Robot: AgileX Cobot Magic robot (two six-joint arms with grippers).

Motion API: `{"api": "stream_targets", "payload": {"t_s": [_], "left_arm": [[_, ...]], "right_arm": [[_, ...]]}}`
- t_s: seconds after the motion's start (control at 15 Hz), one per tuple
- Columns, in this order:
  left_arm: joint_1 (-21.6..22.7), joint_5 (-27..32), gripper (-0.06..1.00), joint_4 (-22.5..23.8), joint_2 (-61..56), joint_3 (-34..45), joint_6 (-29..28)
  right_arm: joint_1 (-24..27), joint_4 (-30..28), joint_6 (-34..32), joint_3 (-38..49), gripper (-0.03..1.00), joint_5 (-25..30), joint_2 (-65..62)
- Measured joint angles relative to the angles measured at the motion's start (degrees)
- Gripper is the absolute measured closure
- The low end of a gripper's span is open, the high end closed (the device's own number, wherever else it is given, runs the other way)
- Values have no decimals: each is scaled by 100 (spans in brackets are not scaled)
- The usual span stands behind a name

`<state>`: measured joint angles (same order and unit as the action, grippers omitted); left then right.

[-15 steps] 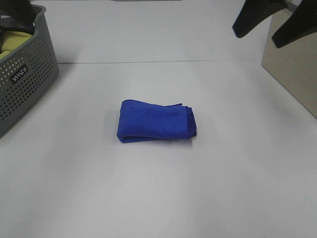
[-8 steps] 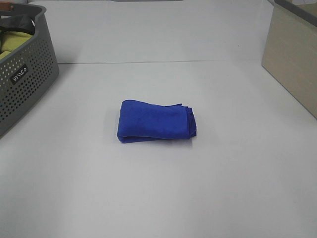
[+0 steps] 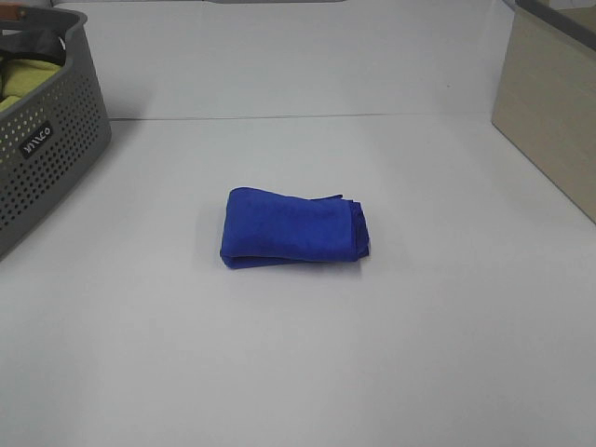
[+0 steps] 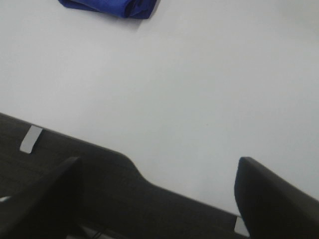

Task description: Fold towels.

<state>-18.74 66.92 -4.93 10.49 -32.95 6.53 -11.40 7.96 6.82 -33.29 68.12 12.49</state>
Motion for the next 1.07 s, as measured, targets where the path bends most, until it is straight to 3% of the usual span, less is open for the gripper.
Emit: {"api": "stream_targets", "payload": {"t_s": [0.27, 1.07], "left_arm": [[0, -642, 29, -493, -52, 390, 716], [0, -636, 29, -424, -52, 395, 762]], "right_arm": [[0, -206, 0, 395, 19, -653, -579], [0, -235, 0, 418, 19, -659, -596]]}}
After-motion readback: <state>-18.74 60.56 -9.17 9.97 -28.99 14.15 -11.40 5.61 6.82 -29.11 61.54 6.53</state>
